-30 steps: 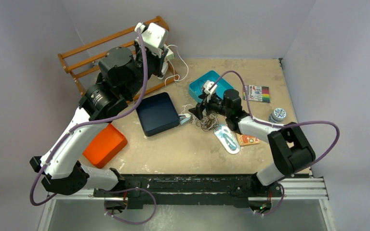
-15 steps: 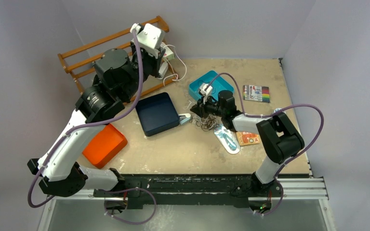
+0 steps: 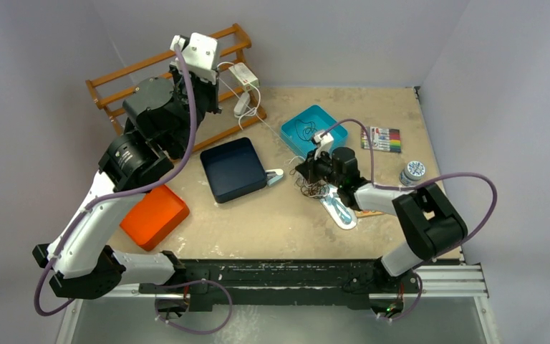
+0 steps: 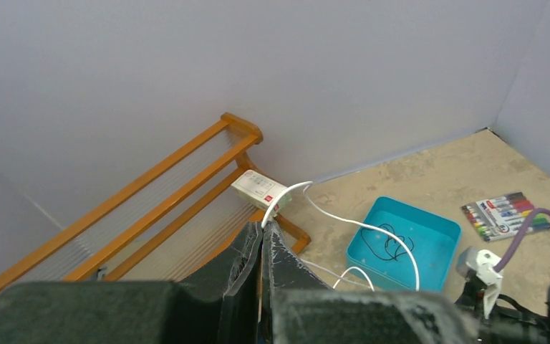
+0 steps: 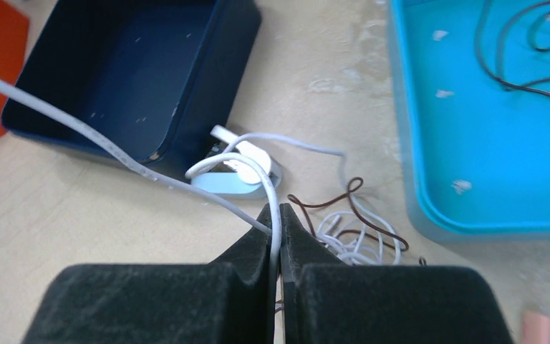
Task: Untangle the cables
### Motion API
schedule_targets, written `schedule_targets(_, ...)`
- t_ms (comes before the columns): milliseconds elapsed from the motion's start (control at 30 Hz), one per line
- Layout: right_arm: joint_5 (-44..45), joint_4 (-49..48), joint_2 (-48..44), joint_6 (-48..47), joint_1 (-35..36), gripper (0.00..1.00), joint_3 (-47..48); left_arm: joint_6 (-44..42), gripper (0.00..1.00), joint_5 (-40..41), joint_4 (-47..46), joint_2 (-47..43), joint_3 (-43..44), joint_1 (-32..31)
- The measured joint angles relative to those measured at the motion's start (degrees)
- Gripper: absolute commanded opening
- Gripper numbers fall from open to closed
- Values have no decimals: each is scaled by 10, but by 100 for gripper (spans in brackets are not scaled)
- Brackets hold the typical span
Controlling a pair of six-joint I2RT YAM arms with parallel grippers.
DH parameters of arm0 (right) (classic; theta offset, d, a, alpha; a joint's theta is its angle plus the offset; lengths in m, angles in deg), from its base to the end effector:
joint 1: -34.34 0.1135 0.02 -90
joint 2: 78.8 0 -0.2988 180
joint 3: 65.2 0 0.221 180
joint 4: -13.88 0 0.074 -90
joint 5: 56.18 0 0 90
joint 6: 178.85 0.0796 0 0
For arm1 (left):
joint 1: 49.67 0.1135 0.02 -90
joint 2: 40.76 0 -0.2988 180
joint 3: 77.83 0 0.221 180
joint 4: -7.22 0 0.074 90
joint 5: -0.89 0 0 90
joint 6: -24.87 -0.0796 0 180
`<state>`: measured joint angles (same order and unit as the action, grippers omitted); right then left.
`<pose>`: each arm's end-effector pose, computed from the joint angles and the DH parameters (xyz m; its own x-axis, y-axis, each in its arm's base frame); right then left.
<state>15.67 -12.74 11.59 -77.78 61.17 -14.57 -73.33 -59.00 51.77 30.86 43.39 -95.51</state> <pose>0.2901 0.1745 0.2369 -0.3334 0.0358 -0.9421 -0.6476 0.7175 0.2565 0.1759 -0.1238 0.5779 0.0996 0.0746 -0.9922 0.2609 0.9603 0.0984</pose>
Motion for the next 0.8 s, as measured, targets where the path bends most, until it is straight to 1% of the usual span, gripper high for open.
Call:
schedule_targets(300,124,67,-67,49,2,0,-4,-14,0,48,5,0,0,-3)
schedule_targets(333,130,73,-72,53,2,2,-4,-15,0,50,7,0,0,-3)
schedule_targets(400,142,92,-87,63,2,13,-5,-19,0,52,11,1,0,-4)
schedule_targets(500,150,129,-110,73,1,36,-5,-19,0,52,8,2,0,-3)
schedule_targets(600,151,174,-142,73,-2,53,-6,-16,0,37,-1,2,-1,-3)
schedule_targets(667,148,187,-168,66,-3,59,-6,-12,0,19,-7,2,-3,-3)
schedule_targets(800,131,189,-217,44,-3,65,-12,1,0,-26,-14,10,-4,-3)
